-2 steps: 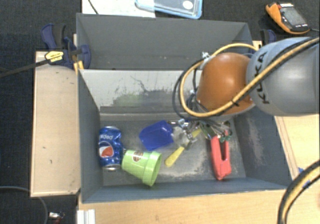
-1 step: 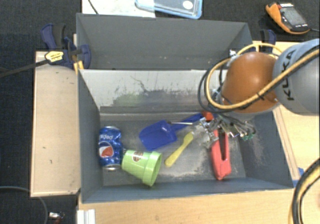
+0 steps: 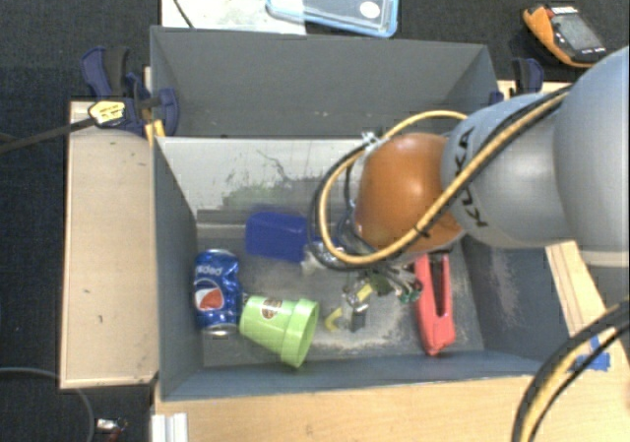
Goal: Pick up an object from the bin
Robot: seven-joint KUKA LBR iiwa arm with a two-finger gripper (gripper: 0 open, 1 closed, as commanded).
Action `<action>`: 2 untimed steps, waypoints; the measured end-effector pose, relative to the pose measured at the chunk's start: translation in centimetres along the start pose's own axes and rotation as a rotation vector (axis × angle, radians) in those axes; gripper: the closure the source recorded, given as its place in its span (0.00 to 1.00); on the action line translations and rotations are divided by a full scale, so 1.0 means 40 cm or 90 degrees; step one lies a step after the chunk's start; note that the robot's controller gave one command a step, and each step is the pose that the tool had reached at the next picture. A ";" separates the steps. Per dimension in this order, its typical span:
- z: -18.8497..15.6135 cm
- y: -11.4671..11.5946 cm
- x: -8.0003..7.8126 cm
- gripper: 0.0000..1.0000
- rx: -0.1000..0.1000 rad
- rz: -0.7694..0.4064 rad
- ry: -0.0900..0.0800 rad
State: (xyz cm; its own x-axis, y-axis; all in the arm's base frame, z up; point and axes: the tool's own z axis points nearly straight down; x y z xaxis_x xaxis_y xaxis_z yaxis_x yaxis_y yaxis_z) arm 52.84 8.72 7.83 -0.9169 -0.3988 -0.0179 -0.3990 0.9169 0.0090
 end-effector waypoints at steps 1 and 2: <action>-0.003 -0.013 0.002 0.00 0.003 0.005 -0.001; 0.004 0.037 0.008 0.00 0.006 0.010 -0.002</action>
Offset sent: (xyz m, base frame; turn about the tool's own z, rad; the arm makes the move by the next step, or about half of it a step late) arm -0.0316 0.0589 -0.0083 -0.0014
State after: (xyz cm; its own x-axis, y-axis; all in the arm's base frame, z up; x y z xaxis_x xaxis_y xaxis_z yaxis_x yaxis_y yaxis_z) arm 51.97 9.97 7.69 -0.9230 -0.3842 -0.0216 -0.3843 0.9232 -0.0004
